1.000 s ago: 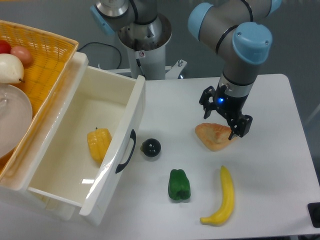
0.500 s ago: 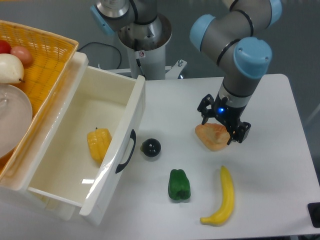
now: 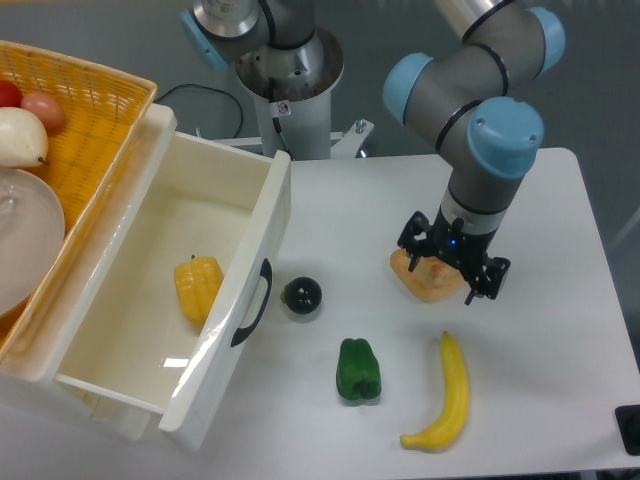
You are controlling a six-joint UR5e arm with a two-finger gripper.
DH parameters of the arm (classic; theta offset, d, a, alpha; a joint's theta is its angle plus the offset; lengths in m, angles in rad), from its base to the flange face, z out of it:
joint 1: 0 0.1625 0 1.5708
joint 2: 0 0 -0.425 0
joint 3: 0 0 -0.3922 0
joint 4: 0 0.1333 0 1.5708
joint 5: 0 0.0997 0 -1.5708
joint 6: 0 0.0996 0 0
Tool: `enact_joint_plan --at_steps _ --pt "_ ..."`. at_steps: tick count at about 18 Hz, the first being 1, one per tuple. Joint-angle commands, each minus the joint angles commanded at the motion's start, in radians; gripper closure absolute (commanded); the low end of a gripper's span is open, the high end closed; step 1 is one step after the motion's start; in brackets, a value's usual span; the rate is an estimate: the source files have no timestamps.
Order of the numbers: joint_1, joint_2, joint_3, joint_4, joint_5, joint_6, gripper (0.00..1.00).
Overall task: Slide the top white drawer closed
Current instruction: 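Move the gripper toward the front face of the open white drawer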
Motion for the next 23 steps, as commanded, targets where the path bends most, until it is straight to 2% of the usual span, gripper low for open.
enact_joint_plan --at_steps 6,23 --pt "-0.086 -0.011 -0.006 -0.002 0.0 -0.167 0.0" --pt "-0.195 -0.04 0.002 0.021 -0.006 -0.319 0.0"
